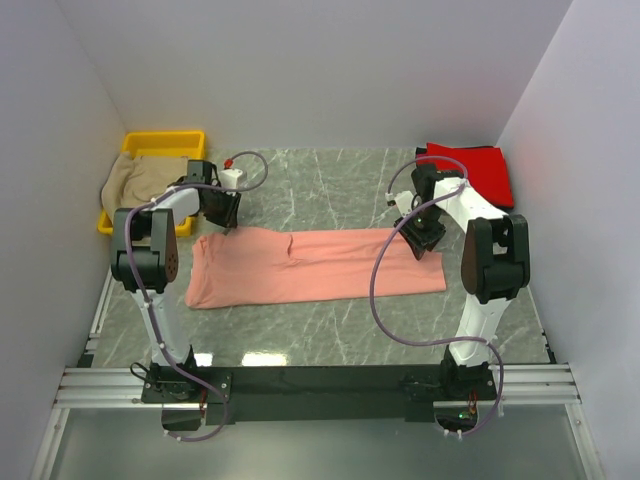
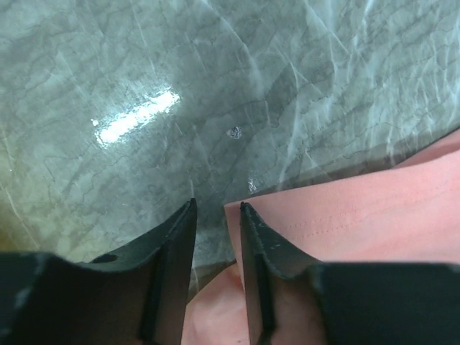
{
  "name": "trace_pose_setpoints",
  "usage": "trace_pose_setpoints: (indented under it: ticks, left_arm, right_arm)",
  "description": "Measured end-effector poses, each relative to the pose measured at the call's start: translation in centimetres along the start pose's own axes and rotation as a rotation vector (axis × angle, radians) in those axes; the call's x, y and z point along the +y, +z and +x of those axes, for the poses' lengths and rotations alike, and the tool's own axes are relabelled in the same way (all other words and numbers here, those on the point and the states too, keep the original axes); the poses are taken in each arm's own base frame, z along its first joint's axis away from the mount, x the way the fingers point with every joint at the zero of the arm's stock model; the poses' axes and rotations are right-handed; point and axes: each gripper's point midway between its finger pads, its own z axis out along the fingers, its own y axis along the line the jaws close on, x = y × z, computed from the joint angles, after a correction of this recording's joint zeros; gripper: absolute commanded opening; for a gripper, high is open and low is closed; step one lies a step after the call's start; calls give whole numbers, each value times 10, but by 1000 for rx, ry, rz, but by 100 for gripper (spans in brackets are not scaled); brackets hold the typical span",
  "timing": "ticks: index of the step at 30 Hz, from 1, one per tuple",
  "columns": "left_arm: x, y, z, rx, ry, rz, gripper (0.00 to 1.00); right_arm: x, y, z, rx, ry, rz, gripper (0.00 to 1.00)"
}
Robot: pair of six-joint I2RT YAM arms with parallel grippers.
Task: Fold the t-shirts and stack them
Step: Fold the tshirt
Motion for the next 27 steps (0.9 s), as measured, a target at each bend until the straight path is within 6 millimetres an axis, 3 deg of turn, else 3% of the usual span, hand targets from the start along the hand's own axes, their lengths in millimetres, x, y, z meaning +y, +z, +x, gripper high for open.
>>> trace_pose_setpoints:
  ticks: [10,13,22,27]
  left_arm:
    - [-7,1,0,-22,29,-32,15]
    - [-15,0,3,-18,37,-23,1]
    - [-26,-7,9,-5,41,-11,1]
    - [-28,-26,-3,-44,54,-23,1]
  right_arm:
    - [-4,3,5,12,9,13,53]
    - [-5,5,9,21,15,11,52]
    - [-1,13,18,44,18,1,52]
    - [-1,16,19,45,18,0,52]
